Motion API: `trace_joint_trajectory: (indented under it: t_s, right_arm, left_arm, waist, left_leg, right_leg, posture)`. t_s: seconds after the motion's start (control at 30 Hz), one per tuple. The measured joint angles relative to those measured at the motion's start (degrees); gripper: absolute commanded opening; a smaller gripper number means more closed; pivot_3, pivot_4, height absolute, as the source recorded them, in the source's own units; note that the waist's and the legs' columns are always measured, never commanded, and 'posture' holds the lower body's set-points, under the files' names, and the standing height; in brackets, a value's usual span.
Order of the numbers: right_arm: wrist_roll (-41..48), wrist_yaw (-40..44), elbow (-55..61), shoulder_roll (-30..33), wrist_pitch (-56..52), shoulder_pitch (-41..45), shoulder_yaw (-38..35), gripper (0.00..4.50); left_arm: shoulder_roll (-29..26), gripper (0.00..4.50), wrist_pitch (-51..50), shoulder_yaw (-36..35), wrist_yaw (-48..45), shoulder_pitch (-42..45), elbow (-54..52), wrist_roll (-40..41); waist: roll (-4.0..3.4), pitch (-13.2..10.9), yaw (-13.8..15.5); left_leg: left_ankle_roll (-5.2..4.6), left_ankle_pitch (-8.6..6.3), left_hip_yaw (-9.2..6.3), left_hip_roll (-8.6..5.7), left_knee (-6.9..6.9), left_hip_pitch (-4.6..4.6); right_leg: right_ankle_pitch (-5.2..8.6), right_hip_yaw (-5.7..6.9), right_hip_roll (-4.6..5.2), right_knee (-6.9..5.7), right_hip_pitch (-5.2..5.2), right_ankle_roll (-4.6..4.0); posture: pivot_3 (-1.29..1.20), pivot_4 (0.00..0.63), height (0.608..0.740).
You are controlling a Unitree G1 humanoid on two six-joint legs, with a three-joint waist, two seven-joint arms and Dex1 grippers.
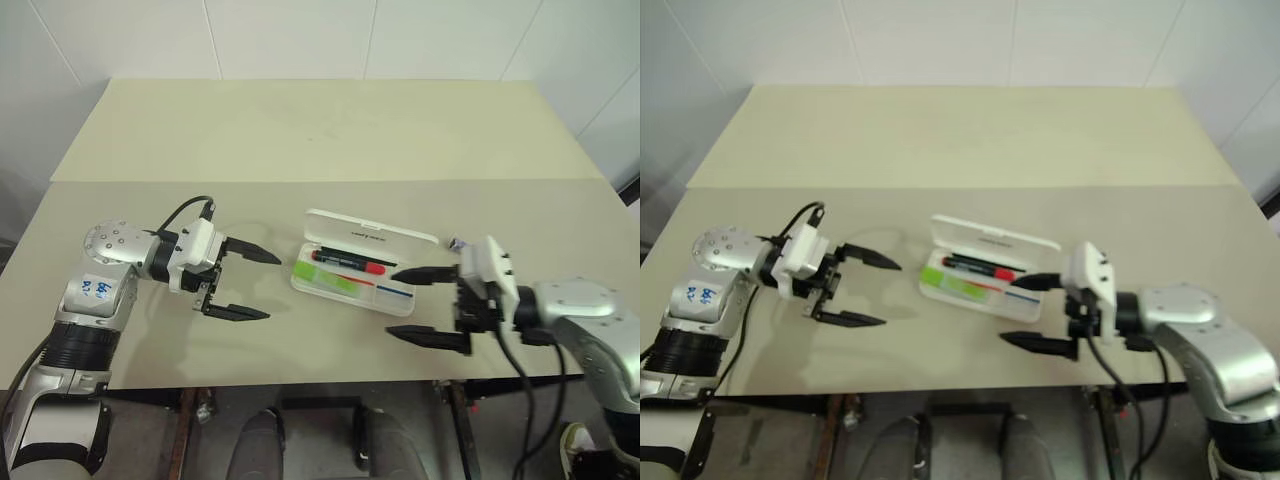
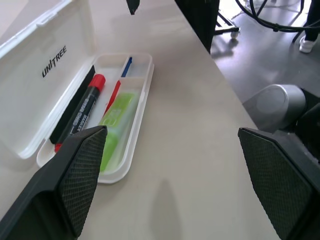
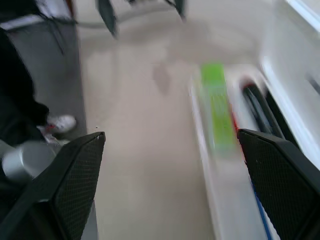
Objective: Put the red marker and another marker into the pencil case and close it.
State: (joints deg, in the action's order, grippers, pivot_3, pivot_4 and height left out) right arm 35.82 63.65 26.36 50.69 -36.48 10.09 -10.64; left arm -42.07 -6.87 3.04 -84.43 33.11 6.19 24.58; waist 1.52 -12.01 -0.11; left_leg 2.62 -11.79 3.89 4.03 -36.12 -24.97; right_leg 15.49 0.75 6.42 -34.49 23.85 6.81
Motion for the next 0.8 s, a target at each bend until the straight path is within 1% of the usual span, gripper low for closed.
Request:
trace_joint_trajectory:
  t_s: [0.07, 0.17, 0.27, 0.4, 0.5, 0.53, 0.67, 0.8]
  right_arm:
    - [-1.1, 1.2, -4.1, 2.2, 1.8, -0.1, -2.1, 4.47]
    - [-4.6, 3.0, -13.7, 4.6, 6.7, 1.1, -3.3, 4.47]
    - [-8.3, 3.9, -23.5, 4.5, 12.8, 5.9, -2.1, 4.47]
    - [-14.5, 3.6, -38.5, 1.7, 21.8, 14.7, 1.6, 4.47]
    - [-18.2, 2.8, -48.0, -2.0, 26.8, 19.3, 4.1, 4.47]
    - [-19.1, 2.7, -50.6, -3.1, 28.1, 20.6, 5.1, 4.47]
    - [-21.9, 3.6, -58.3, -5.9, 32.4, 23.4, 7.8, 4.47]
    - [-23.2, 4.4, -63.9, -8.3, 35.1, 25.1, 8.2, 4.47]
  left_arm:
    - [1.0, 4.50, -1.0, 0.0, 0.4, 0.0, -1.5, 0.9]
    - [1.6, 4.50, -2.4, 0.0, 0.8, 0.2, -2.2, 1.4]
    - [3.2, 4.50, -4.2, 0.0, 1.6, 1.0, -3.1, 2.2]
    - [5.4, 4.50, -7.0, 0.5, 3.3, 2.8, -4.9, 2.5]
    - [7.0, 4.50, -9.3, 1.9, 4.8, 3.6, -6.4, 2.5]
    - [7.3, 4.50, -10.0, 2.5, 5.3, 3.8, -7.0, 2.5]
    - [7.1, 4.50, -11.8, 3.5, 7.4, 5.4, -9.2, 1.8]
    - [6.3, 4.50, -12.8, 3.7, 9.7, 9.7, -9.0, 0.3]
  waist:
    - [0.00, 0.0, -0.1]
    - [0.00, 0.0, -0.1]
    - [-0.01, 0.0, -0.2]
    - [-0.01, 0.0, -0.3]
    - [-0.02, 0.0, -0.3]
    - [-0.03, 0.0, -0.2]
    - [-0.05, 0.0, -0.2]
    - [-0.07, 0.0, -0.1]
  left_leg:
    - [-0.06, 0.03, 0.00, 0.00, -0.02, 0.03]
    - [-0.14, 0.08, 0.01, -0.01, -0.02, 0.02]
    - [-0.14, 0.10, 0.03, -0.01, -0.07, 0.02]
    - [-0.15, 0.14, 0.02, -0.01, -0.05, 0.02]
    - [-0.11, 0.16, 0.02, -0.01, -0.02, 0.00]
    - [-0.10, 0.16, 0.02, -0.01, 0.01, -0.01]
    - [-0.06, 0.15, 0.02, -0.01, 0.05, -0.01]
    - [-0.05, 0.15, 0.01, -0.03, 0.02, -0.02]
  right_leg:
    - [-0.01, 0.00, -0.01, 0.12, -0.08, -0.07]
    - [-0.04, -0.01, -0.01, 0.34, -0.15, -0.11]
    - [-0.09, -0.04, -0.01, 0.34, -0.16, -0.08]
    - [-0.17, -0.04, -0.04, 0.34, -0.16, 0.02]
    - [-0.57, -0.04, -0.06, 0.31, -0.13, 0.76]
    - [-0.59, -0.04, -0.06, 0.31, -0.11, 0.80]
    - [-0.60, -0.04, -0.07, 0.28, -0.10, 0.82]
    - [-0.63, -0.04, -0.06, 0.29, -0.12, 0.88]
  posture:
    - [0.00, 0.150, 0.740]
    - [0.00, 0.150, 0.740]
    - [0.00, 0.150, 0.740]
    - [0.00, 0.150, 0.740]
    - [0.00, 0.150, 0.740]
    - [0.00, 0.150, 0.740]
    - [0.00, 0.150, 0.740]
    - [0.00, 0.150, 0.740]
